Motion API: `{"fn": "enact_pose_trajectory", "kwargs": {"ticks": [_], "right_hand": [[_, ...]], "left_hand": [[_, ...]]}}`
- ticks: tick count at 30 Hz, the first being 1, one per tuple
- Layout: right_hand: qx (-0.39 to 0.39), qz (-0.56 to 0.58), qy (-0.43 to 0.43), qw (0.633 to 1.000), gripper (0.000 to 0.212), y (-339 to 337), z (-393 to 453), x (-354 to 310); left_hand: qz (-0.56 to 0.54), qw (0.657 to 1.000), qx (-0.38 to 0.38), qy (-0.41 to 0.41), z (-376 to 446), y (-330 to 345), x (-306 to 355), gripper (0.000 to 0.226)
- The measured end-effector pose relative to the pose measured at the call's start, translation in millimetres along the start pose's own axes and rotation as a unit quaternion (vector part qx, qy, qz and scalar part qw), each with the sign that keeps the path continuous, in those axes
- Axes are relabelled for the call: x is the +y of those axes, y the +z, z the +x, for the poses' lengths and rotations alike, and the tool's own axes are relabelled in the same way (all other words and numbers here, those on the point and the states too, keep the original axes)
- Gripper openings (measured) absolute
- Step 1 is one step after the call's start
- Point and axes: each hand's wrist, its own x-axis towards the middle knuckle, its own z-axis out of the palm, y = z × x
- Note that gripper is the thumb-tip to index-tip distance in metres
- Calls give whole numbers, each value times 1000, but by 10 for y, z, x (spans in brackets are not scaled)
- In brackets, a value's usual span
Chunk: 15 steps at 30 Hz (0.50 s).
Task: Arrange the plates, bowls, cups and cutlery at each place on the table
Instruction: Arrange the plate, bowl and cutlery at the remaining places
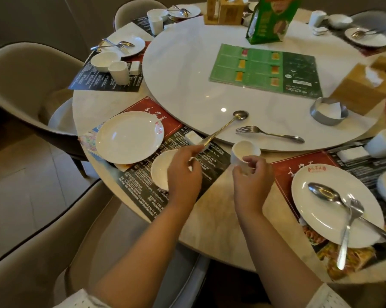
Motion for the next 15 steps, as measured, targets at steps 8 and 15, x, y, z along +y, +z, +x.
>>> {"fn": "enact_pose_trajectory", "kwargs": {"ticks": [8, 15], "right_hand": [[-87, -18, 2, 996, 74, -81, 421, 141], [-88, 26, -13, 996, 69, -25, 432, 91]], "left_hand": [[-126, 966, -182, -131, 135, 627, 68, 42], [-160, 969, -119, -145, 271, 534, 61, 33]]}}
